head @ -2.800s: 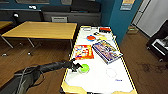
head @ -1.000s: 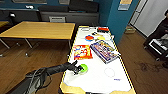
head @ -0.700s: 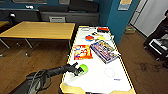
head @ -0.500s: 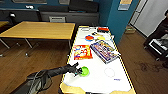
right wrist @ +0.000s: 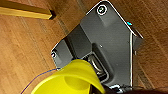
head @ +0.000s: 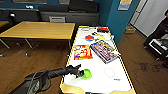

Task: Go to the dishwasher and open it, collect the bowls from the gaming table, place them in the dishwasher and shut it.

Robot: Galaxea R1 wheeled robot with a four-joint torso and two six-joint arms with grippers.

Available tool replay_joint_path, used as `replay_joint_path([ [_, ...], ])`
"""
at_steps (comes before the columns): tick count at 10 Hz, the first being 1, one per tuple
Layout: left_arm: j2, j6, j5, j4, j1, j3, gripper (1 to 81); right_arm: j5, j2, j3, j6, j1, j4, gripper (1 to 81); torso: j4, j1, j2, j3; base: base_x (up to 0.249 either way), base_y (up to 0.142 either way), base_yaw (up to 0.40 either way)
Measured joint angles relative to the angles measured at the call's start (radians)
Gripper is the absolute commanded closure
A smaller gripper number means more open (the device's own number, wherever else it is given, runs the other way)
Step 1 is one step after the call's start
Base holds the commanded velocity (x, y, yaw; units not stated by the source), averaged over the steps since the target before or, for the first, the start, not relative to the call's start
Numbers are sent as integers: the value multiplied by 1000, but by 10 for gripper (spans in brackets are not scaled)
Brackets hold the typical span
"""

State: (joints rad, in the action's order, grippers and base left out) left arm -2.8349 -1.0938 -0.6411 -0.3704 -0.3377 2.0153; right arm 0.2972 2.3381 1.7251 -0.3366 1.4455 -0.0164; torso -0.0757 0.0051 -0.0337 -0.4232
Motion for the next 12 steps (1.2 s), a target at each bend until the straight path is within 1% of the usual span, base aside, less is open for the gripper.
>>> replay_joint_path([
  [1,29,-1,-11,-5,13,-62,811,0,0,0,0,0,0,811,0,0,0,0,0,0,0],
  [3,106,-2,-14,-15,71,-207,811,0,-7,-1,0,1,0,811,0,0,0,0,0,0,0],
  [5,207,-2,-16,-20,96,-380,811,1,-17,-1,0,4,1,811,0,0,0,2,0,0,0],
  [6,277,-2,-21,-23,96,-457,811,0,-14,-1,0,9,2,811,0,0,0,11,0,0,0],
  [8,458,-2,-39,-55,95,-587,811,-3,-15,-2,0,15,16,811,0,0,0,45,0,0,0],
  [9,527,-1,-42,-79,73,-641,811,-2,-15,-2,0,16,18,811,0,0,0,63,0,0,0],
  [10,576,-1,-46,-103,17,-693,811,-3,-14,-2,0,18,18,811,0,0,0,82,0,0,0],
  [11,610,-1,-54,-128,-59,-727,811,-3,-15,-2,0,26,20,811,0,0,0,102,0,0,0],
  [12,636,-1,-61,-164,-135,-740,811,-4,-14,-2,0,32,21,811,0,0,0,123,0,0,0],
])
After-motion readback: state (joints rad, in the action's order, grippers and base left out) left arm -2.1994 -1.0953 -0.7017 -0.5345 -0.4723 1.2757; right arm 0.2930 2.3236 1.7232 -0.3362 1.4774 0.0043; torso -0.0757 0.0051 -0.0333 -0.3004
